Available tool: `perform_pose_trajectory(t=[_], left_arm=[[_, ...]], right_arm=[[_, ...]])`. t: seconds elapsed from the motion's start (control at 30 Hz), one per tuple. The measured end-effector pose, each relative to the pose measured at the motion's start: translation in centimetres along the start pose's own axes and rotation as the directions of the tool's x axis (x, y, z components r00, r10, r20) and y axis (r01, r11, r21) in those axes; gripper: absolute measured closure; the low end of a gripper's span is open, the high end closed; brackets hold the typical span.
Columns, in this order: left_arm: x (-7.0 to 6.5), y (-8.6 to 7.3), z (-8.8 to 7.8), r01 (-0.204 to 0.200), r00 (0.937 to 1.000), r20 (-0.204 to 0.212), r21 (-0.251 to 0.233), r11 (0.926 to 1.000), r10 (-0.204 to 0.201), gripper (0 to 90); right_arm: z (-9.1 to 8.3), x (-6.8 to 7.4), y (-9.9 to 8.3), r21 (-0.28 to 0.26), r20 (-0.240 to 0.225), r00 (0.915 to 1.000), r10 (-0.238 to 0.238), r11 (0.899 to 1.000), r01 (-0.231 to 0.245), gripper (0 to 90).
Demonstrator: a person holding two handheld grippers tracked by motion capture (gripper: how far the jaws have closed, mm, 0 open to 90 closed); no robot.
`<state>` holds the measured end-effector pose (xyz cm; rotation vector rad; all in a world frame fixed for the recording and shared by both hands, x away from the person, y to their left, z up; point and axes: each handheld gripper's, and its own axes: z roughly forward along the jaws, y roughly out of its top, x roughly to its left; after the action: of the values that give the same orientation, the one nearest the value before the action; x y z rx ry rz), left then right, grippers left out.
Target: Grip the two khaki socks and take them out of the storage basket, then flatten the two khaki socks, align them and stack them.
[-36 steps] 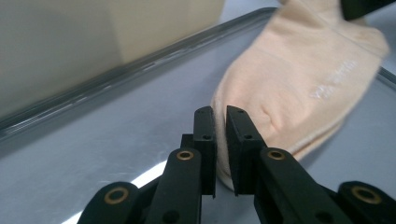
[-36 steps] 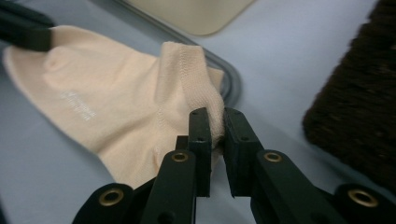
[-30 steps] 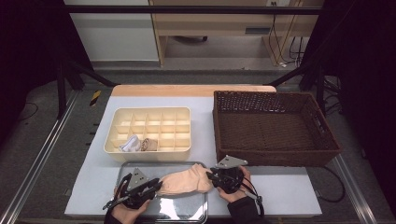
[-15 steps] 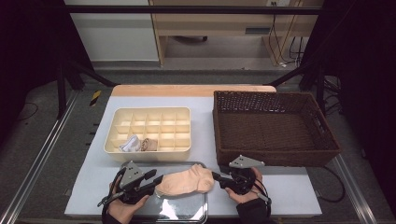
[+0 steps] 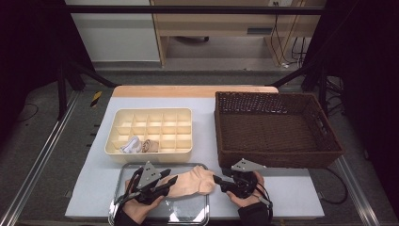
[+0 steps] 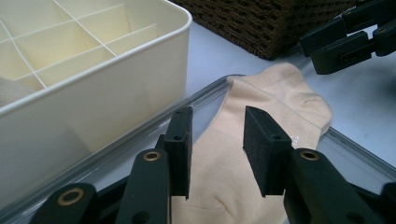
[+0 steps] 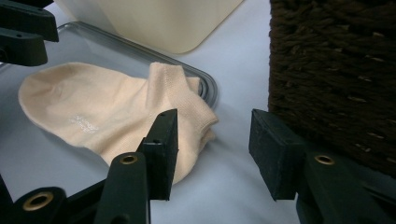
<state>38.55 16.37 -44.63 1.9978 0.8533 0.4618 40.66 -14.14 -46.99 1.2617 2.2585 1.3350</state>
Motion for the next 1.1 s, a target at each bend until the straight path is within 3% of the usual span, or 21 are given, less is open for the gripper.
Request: perform_pose_trajectory(t=[0.23,0.43,0.73,1.1], left_arm=[[-0.2,-0.2,1.0,0.031,0.9992,0.026,0.021,0.9993,-0.032,59.4],[-0.3,-0.9,2.0,0.054,0.9974,0.044,0.066,0.9964,-0.057,68.4],[-1.1,-1.5,3.0,0.024,0.9989,0.036,0.129,0.9913,-0.029,78.6],[-1.1,-1.7,3.2,0.021,0.9992,0.03,0.138,0.9901,-0.026,79.5]], right_arm=[[0.6,0.1,-0.1,0.008,0.004,1.0,0.003,1.0,-0.003,52.9],[1.5,0.0,-0.2,0.013,-0.002,0.9998,0.021,1.0,-0.021,53.8],[2.4,0.5,-0.5,0.042,-0.015,0.9996,0.022,0.999,-0.022,54.5],[3.0,0.9,-0.5,0.055,-0.033,0.9988,0.036,0.998,-0.034,58.5]])
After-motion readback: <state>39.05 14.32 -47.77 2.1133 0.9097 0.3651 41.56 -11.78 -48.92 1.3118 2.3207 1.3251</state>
